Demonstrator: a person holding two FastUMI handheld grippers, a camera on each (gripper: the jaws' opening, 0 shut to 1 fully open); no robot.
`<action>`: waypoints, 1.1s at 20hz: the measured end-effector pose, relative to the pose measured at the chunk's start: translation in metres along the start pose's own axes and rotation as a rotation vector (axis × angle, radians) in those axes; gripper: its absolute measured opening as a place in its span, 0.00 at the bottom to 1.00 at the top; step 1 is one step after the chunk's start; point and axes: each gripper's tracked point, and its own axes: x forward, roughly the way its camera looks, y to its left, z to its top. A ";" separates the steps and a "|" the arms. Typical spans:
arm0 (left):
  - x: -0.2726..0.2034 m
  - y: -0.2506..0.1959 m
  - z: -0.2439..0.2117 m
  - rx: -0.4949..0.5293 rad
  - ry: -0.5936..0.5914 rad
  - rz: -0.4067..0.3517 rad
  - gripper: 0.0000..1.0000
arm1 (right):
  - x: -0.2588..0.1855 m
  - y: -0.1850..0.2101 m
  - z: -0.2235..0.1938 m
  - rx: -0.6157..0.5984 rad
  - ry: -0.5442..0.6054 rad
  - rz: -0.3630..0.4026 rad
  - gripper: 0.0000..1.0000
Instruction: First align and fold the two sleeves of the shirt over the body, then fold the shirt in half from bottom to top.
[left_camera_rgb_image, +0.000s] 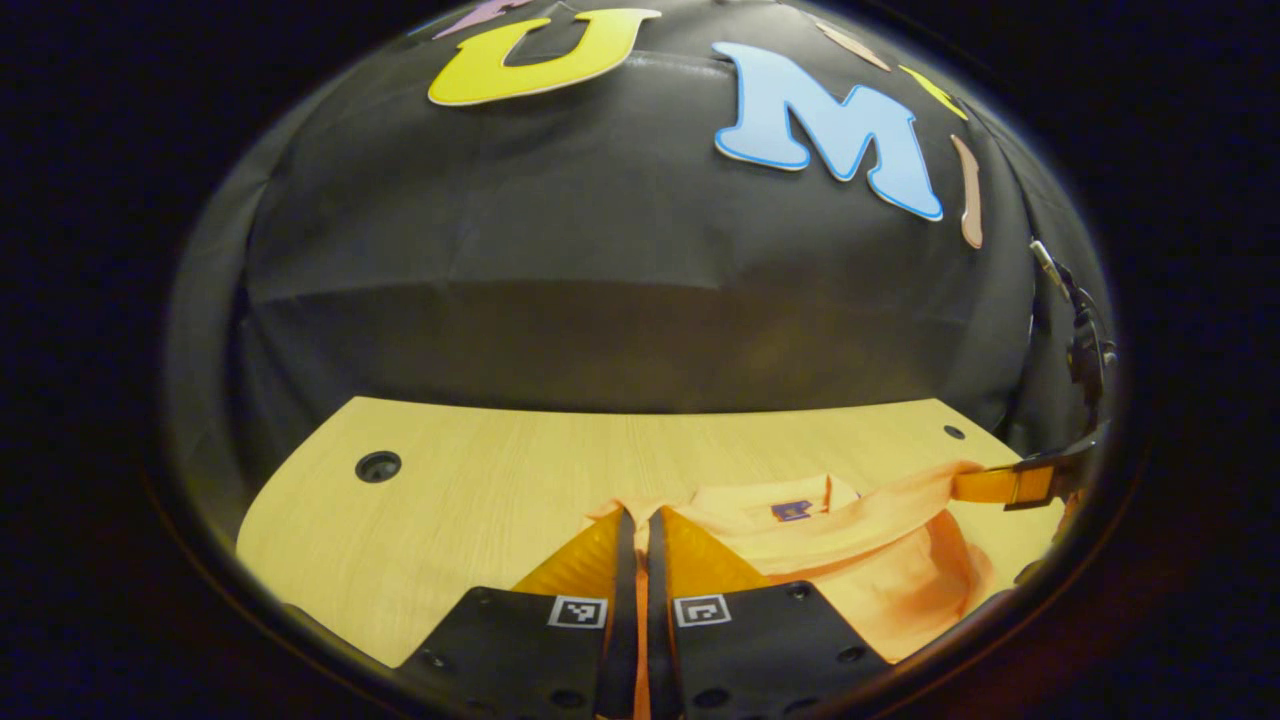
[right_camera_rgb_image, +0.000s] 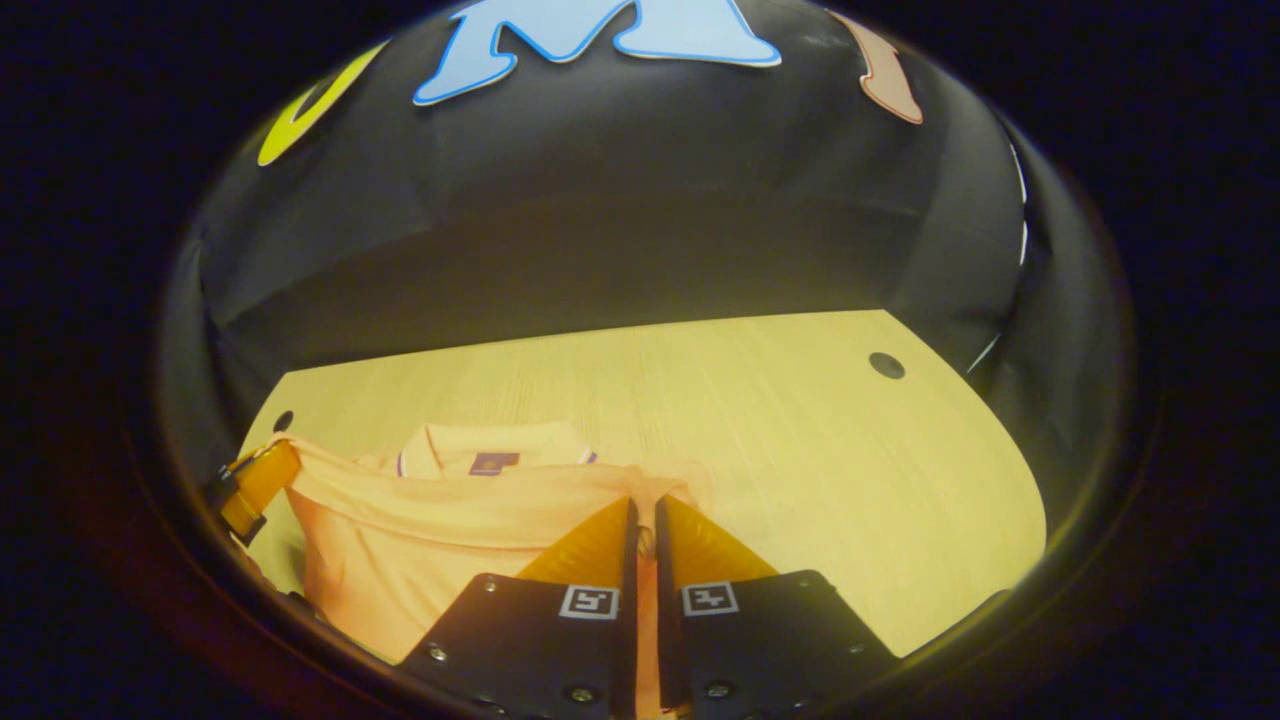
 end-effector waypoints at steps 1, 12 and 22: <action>-0.001 -0.004 -0.002 -0.005 0.011 -0.015 0.11 | -0.002 -0.001 -0.001 -0.006 -0.001 -0.005 0.11; -0.054 -0.021 0.023 -0.047 -0.044 -0.020 0.77 | -0.061 -0.030 0.011 -0.094 -0.112 -0.074 0.56; -0.133 -0.048 0.058 -0.010 -0.169 0.032 0.94 | -0.138 -0.048 0.018 -0.114 -0.214 -0.011 1.00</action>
